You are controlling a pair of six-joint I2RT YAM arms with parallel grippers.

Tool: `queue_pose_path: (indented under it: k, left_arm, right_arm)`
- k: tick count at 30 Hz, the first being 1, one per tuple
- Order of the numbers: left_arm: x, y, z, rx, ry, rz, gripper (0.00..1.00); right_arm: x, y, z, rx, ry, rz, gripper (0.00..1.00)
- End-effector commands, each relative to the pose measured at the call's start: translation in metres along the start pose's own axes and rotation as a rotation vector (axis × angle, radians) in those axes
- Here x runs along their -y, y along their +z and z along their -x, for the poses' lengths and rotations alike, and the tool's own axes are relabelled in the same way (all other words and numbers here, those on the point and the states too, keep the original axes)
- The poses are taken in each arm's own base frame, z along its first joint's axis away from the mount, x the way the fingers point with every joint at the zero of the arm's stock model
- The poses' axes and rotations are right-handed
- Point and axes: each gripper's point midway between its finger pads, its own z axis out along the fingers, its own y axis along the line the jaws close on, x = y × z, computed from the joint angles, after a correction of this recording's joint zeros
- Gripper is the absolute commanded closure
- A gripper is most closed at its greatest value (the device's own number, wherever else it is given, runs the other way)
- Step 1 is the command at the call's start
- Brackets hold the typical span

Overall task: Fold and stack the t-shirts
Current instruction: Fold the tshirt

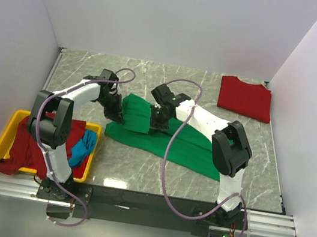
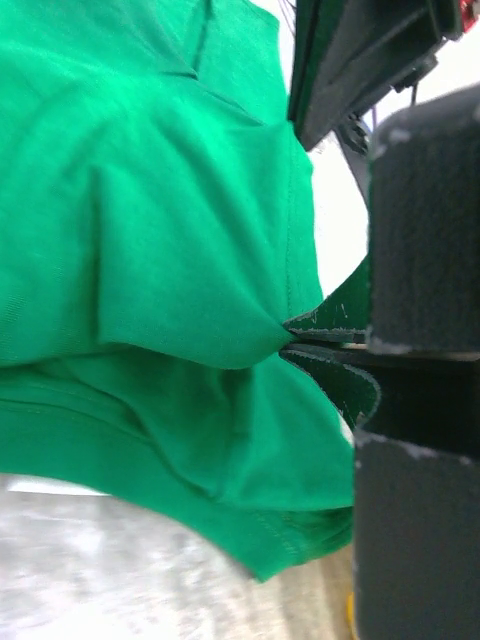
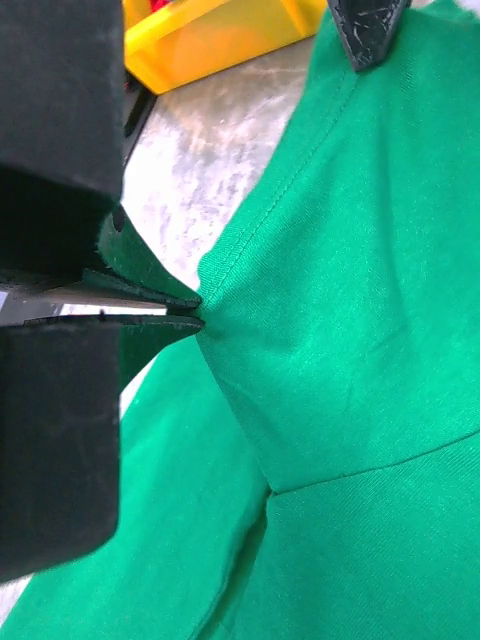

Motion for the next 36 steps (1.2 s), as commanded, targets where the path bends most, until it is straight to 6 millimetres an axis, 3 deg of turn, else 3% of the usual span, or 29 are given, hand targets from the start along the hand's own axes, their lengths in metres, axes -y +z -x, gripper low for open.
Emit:
queue_pose_path:
  k: [1,10,20,23,24,27,29,33,36]
  left_arm:
    - [0.005,-0.015,-0.010,0.002,0.025,-0.032,0.99]
    - [-0.004,-0.012,-0.029,-0.034,0.025,-0.027,0.99]
    - [-0.010,-0.014,-0.032,-0.045,0.027,0.000,0.98]
    - [-0.010,-0.017,-0.033,-0.043,0.030,0.010,0.70]
    - [-0.010,-0.019,-0.032,-0.038,0.031,0.012,0.56]
    - [-0.004,-0.026,-0.021,-0.003,0.037,0.011,0.42]
    - [-0.001,-0.029,-0.013,0.017,0.037,0.013,0.39]
    - [0.016,-0.040,0.023,0.100,0.041,-0.012,0.39]
    - [0.031,-0.040,0.050,0.134,0.030,-0.036,0.39]
  right_arm:
    - [0.000,-0.015,-0.012,-0.030,-0.024,0.033,0.96]
    - [0.011,-0.001,-0.035,-0.108,-0.027,0.036,0.96]
    - [0.008,0.006,-0.035,-0.118,-0.016,0.046,0.95]
    - [0.009,0.005,-0.034,-0.117,-0.017,0.043,0.81]
    - [0.008,0.003,-0.033,-0.113,-0.023,0.044,0.71]
    - [0.008,-0.003,-0.030,-0.096,-0.028,0.030,0.57]
    - [0.008,-0.011,-0.024,-0.067,-0.027,0.021,0.50]
    - [0.012,-0.026,-0.014,-0.005,-0.003,0.007,0.44]
    - [0.028,-0.034,-0.005,0.040,0.048,-0.006,0.43]
